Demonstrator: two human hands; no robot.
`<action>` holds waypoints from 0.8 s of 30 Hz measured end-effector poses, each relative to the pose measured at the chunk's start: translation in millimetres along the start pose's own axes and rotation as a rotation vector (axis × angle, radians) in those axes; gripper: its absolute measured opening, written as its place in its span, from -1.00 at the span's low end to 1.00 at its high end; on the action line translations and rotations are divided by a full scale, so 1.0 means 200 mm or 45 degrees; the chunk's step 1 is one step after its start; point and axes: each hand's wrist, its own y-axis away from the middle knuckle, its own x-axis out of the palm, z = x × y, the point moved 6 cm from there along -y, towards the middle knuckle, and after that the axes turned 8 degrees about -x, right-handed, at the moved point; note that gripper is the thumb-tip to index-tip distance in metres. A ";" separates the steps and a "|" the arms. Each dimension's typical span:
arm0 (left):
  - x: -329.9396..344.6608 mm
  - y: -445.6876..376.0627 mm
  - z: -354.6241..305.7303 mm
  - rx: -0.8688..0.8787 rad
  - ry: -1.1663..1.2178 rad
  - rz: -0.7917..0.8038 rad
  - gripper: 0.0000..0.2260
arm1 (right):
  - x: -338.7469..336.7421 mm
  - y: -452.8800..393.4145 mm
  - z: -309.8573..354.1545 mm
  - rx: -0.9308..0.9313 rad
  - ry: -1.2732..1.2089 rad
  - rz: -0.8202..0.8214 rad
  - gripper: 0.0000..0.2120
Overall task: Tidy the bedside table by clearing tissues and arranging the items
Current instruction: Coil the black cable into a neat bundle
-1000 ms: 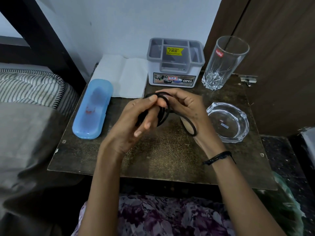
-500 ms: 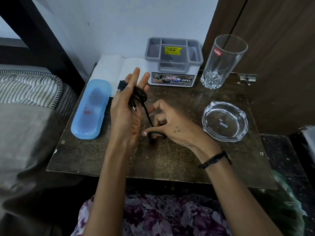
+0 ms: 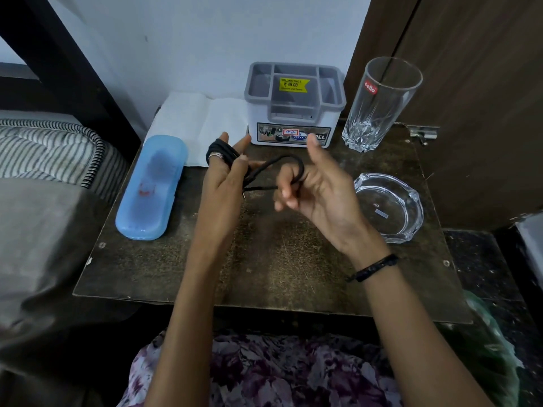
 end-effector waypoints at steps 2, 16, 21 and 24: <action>0.01 0.00 0.03 -0.067 -0.009 0.052 -0.71 | -0.02 -0.01 0.01 -0.083 -0.083 -0.098 -0.48; 0.13 0.03 0.06 -0.168 -0.118 0.524 -0.49 | -0.04 -0.01 0.07 -0.304 0.202 -0.170 -0.77; 0.12 0.03 0.10 -0.322 -0.255 0.522 -0.47 | -0.08 -0.01 0.09 -0.386 0.283 -0.288 -0.79; 0.15 0.06 0.11 -0.351 -0.364 0.642 -0.59 | -0.13 -0.02 0.09 -0.397 0.297 -0.393 -0.78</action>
